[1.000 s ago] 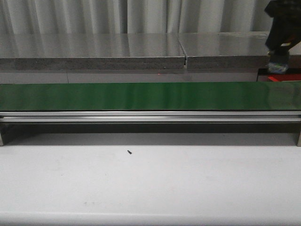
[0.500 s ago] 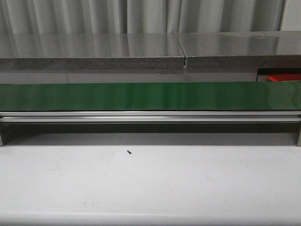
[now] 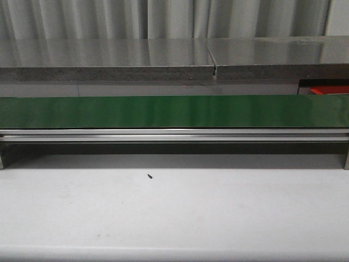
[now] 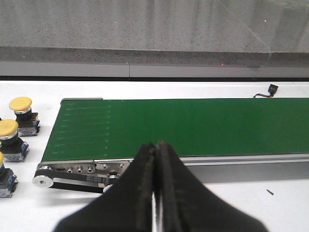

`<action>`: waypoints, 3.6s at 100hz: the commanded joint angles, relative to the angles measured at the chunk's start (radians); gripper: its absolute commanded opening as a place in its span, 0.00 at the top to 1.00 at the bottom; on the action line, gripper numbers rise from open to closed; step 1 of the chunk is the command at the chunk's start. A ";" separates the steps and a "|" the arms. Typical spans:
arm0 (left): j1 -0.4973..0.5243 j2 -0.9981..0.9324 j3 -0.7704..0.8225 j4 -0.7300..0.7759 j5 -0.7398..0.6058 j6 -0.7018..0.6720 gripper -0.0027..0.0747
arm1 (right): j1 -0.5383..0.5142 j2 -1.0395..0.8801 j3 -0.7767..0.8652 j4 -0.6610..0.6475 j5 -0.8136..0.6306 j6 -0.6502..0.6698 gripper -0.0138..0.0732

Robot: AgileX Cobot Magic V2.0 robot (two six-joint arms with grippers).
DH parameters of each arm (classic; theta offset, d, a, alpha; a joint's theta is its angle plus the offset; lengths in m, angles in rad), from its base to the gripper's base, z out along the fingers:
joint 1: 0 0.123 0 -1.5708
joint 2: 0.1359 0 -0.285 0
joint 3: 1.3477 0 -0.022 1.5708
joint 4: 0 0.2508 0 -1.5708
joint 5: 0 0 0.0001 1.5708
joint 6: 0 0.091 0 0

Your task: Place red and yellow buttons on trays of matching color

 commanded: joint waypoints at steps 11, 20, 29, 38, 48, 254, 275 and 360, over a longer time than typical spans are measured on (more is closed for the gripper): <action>-0.006 0.006 -0.028 -0.014 -0.082 -0.007 0.99 | -0.005 -0.045 -0.038 0.032 -0.026 0.001 0.64; -0.006 0.006 -0.028 -0.014 -0.082 -0.007 0.99 | -0.005 -0.048 -0.039 0.032 -0.030 -0.004 0.54; -0.006 0.006 -0.028 -0.014 -0.082 -0.007 0.99 | -0.005 -0.051 -0.040 0.031 -0.034 -0.005 0.34; -0.006 0.006 -0.028 -0.014 -0.082 -0.007 0.99 | -0.005 -0.053 -0.058 0.031 -0.019 -0.005 0.12; -0.006 0.006 -0.028 -0.014 -0.082 -0.007 0.99 | -0.005 -0.067 -0.094 0.031 0.012 -0.004 0.10; -0.006 0.006 -0.028 -0.014 -0.082 -0.007 0.99 | 0.306 -1.707 1.403 -0.137 -0.445 -0.004 0.92; -0.006 0.006 -0.028 -0.014 -0.082 -0.007 0.99 | 0.306 -1.707 1.403 -0.137 -0.445 -0.004 0.92; -0.004 0.008 -0.047 -0.007 -0.019 -0.014 0.13 | 0.306 -1.707 1.403 -0.137 -0.445 -0.004 0.92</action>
